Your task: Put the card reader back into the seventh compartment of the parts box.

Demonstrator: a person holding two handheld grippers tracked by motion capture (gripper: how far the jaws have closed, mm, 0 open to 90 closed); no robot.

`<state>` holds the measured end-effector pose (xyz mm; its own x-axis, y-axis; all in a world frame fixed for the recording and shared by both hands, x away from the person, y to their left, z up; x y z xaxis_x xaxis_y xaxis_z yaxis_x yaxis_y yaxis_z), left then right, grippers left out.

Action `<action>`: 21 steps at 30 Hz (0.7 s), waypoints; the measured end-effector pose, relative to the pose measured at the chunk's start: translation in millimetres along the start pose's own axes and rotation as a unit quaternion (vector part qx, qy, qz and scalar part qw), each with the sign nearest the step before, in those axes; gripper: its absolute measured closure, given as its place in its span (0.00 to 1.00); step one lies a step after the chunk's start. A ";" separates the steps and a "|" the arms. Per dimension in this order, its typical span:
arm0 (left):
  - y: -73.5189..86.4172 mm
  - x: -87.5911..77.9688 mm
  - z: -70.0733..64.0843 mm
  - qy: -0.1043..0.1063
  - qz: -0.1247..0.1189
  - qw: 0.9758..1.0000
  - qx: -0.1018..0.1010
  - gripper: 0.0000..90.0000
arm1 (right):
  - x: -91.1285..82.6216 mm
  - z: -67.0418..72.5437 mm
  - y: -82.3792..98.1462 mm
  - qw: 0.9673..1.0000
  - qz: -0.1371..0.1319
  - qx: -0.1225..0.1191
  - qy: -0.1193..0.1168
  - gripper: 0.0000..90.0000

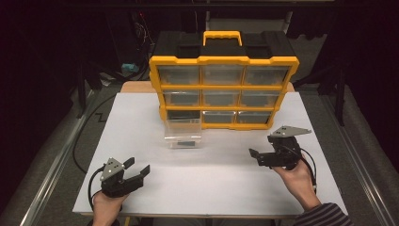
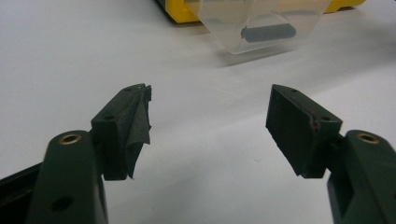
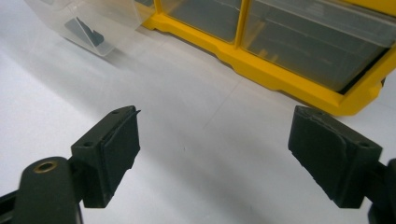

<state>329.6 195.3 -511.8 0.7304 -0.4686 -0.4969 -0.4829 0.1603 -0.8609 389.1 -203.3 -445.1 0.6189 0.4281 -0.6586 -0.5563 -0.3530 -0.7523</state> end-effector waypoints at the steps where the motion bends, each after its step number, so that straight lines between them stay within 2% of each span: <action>1: 0.0 0.0 0.1 0.000 0.000 1.000 0.000 0.35 | -0.2 -0.6 1.5 1.000 -0.001 0.000 0.001 0.18; 8: 0.0 -0.1 0.2 -0.001 0.000 1.000 0.000 0.35 | -2.9 -5.3 10.1 1.000 -0.008 0.013 0.012 0.18; 21: 0.1 0.0 0.4 -0.001 0.000 1.000 -0.001 0.35 | -5.2 -9.8 29.8 0.999 -0.015 0.028 0.007 0.17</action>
<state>329.7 195.7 -512.0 0.7313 -0.4666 -0.4975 -0.4840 0.1589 -0.8605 374.7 -224.2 -464.3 0.6432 0.4265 -0.6359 -0.5672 -0.2925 -0.7699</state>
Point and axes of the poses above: each handheld gripper's, and its own axes: x roughly forward along the jaws, y roughly out of its underside, z roughly to its left, the point moved 9 cm from there along x, roughly forward along the jaws, and after that the axes turned 2 degrees about x, right-handed, at the moved point
